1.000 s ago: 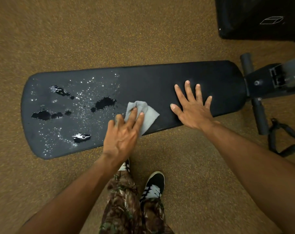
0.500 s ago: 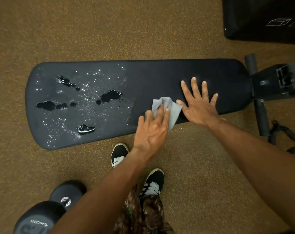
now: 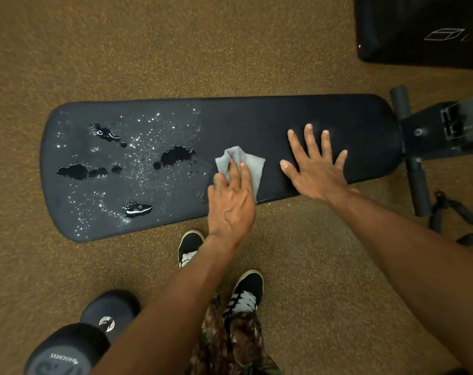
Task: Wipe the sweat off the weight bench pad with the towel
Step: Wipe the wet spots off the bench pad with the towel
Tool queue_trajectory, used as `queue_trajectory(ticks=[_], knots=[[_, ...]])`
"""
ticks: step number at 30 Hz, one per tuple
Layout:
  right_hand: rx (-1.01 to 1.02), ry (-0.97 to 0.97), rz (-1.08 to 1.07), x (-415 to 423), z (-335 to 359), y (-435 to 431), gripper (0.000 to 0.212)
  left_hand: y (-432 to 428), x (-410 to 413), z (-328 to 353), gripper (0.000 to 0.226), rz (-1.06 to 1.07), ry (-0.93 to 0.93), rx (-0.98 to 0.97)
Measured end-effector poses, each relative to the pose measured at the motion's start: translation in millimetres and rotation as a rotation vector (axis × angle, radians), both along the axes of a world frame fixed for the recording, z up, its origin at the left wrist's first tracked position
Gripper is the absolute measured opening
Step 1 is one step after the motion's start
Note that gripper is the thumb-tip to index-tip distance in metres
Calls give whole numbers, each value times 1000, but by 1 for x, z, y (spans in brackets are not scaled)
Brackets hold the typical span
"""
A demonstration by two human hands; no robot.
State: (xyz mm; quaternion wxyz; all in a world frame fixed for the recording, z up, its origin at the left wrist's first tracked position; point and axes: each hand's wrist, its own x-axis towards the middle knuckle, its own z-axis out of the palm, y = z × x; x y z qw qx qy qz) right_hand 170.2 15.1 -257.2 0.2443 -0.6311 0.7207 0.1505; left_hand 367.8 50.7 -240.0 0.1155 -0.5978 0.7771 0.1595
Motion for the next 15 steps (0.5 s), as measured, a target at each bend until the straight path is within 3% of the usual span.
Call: queue_trajectory(ticks=[8,12,15], knots=[[-1,-5,-1,0,1,0,67,4,37,-1,76,-306,-30,-14],[-5,-14,-11,0,1,1,67,6,57,2,82,-181,-107,-30],[-13,-9,-8,0,-1,1,67,13,22,4,74,-65,-12,28]])
